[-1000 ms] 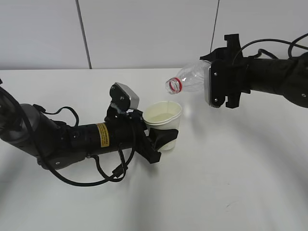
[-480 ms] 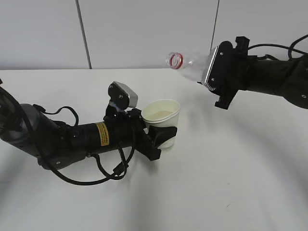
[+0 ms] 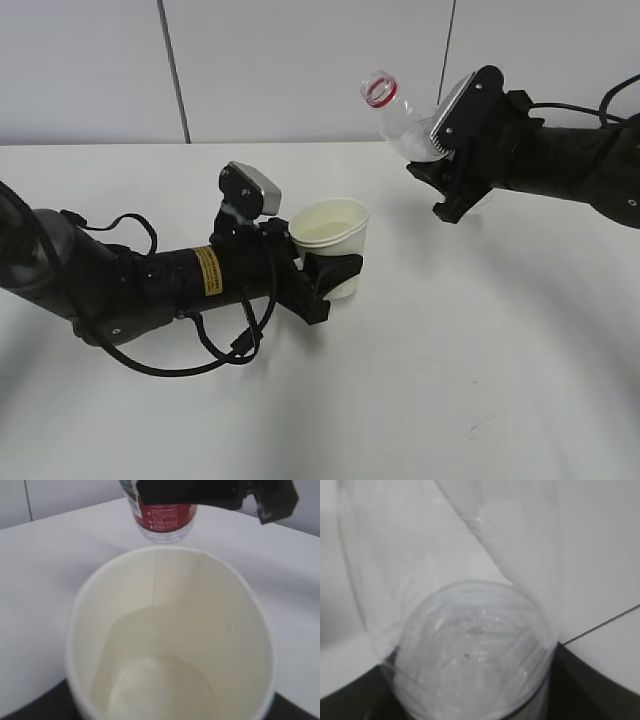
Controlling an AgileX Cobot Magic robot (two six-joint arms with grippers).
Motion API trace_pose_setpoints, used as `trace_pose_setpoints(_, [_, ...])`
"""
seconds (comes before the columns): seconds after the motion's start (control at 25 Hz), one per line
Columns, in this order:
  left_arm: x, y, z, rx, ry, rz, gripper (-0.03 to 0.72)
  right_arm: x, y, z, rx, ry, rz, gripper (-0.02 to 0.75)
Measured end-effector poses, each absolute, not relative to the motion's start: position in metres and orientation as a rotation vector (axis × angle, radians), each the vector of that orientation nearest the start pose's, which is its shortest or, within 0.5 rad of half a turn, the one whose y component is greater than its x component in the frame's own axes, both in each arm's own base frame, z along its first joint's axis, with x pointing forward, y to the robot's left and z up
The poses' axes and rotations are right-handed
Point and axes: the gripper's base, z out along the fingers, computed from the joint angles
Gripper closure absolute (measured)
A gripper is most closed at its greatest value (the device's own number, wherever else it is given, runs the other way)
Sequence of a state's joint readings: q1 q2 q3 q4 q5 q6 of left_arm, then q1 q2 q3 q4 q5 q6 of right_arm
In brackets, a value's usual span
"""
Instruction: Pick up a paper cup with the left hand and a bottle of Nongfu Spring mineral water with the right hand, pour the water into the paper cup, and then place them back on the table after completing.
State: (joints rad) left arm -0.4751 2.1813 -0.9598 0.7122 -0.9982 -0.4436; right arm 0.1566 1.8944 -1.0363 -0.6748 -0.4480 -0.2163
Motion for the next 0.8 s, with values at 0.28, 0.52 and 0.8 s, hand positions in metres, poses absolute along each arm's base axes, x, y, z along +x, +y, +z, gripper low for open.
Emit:
trace_pose_setpoints(0.28, [0.329, -0.221, 0.102, 0.835, 1.694, -0.834, 0.312, 0.394, 0.083, 0.185, -0.886, 1.752, -0.030, 0.288])
trace_pose_setpoints(0.52, [0.329, -0.221, 0.102, 0.838, 1.700, -0.829, 0.312, 0.396, 0.069, 0.188, -0.692, 1.760, 0.095, 0.288])
trace_pose_setpoints(0.8, [0.334, -0.213, 0.102, 0.819, 1.707, -0.814, 0.314, 0.385, 0.057, 0.181, -0.556, 1.715, 0.196, 0.288])
